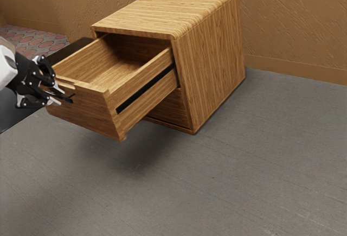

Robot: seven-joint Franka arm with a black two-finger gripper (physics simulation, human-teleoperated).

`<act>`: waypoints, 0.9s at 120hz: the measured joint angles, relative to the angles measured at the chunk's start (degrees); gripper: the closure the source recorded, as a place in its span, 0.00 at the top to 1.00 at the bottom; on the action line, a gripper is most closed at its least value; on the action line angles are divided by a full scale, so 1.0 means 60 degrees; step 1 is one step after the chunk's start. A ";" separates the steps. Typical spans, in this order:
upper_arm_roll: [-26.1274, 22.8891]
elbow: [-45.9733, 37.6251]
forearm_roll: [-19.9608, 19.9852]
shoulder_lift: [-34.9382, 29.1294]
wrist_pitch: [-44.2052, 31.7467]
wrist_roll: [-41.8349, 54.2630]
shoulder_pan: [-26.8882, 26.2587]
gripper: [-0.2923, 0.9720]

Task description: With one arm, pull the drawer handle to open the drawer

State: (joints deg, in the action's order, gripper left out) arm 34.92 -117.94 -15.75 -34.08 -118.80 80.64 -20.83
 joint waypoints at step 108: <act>-0.3809 0.4610 0.0870 0.2421 0.3735 -0.4185 0.1272 0.68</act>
State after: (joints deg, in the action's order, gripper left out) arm 12.06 -90.28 -10.53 -19.55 -96.39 55.53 -13.20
